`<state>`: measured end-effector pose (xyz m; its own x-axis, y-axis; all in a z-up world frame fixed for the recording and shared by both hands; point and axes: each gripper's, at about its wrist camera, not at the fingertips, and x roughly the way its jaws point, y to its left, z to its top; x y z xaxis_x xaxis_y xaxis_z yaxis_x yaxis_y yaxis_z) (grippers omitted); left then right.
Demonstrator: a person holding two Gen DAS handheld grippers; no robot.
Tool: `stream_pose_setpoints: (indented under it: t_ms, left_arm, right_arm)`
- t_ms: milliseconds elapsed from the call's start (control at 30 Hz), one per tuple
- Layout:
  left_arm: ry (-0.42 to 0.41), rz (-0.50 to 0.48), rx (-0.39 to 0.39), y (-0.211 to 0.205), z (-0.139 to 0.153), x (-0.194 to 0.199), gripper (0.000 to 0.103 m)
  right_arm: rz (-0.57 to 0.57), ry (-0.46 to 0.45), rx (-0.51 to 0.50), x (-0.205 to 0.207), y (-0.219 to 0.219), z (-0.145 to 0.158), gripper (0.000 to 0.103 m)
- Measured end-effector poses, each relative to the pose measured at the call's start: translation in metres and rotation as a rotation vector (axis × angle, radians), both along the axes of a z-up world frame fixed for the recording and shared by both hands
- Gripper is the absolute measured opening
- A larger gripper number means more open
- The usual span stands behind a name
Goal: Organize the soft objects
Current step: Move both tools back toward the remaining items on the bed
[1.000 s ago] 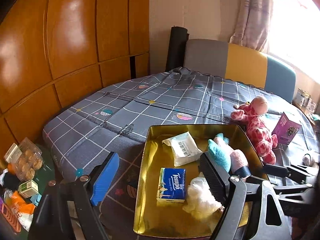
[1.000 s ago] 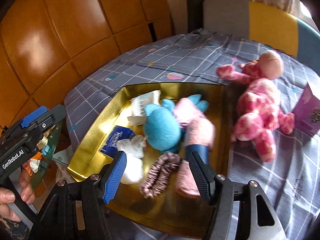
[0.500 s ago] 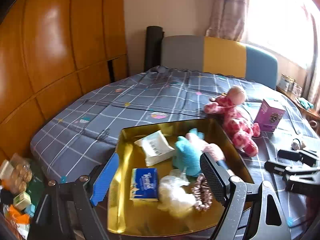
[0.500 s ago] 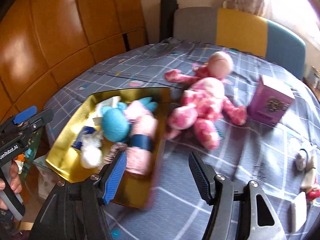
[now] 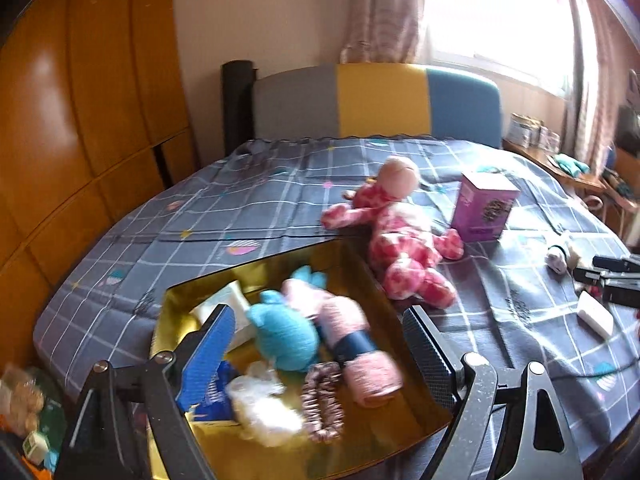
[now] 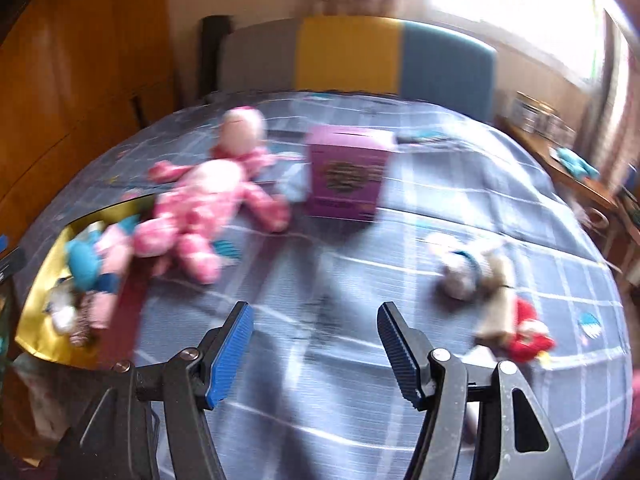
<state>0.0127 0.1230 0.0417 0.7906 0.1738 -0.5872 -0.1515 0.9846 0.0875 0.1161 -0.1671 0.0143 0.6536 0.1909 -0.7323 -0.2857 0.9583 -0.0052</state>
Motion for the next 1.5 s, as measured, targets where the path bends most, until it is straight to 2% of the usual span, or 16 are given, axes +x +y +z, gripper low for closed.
stream_pose_setpoints:
  t_ms: [300, 467, 633, 1100, 1267, 1500]
  left_arm:
    - [0.031, -0.118, 0.015, -0.052, -0.002, 0.025, 0.087]
    - [0.067, -0.171, 0.011, -0.077, -0.008, 0.040, 0.087]
    - [0.105, -0.224, -0.009, -0.105, -0.014, 0.056, 0.087]
    - [0.245, -0.341, -0.063, -0.175, -0.042, 0.115, 0.087]
    - [0.303, -0.376, -0.091, -0.203, -0.055, 0.143, 0.086]
    - [0.284, -0.460, -0.051, -0.256, -0.064, 0.187, 0.086]
  right_arm:
    - [-0.313, -0.037, -0.052, 0.022, -0.102, -0.017, 0.065]
    - [-0.478, 0.000, 0.043, 0.025, -0.145, -0.025, 0.065]
    - [-0.596, 0.032, 0.053, 0.024, -0.169, -0.029, 0.065]
    - [-0.763, 0.045, 0.168, 0.012, -0.203, -0.029, 0.065]
    - [-0.817, 0.048, 0.250, 0.006, -0.220, -0.030, 0.065]
    - [-0.833, 0.046, 0.320, 0.002, -0.228, -0.029, 0.065]
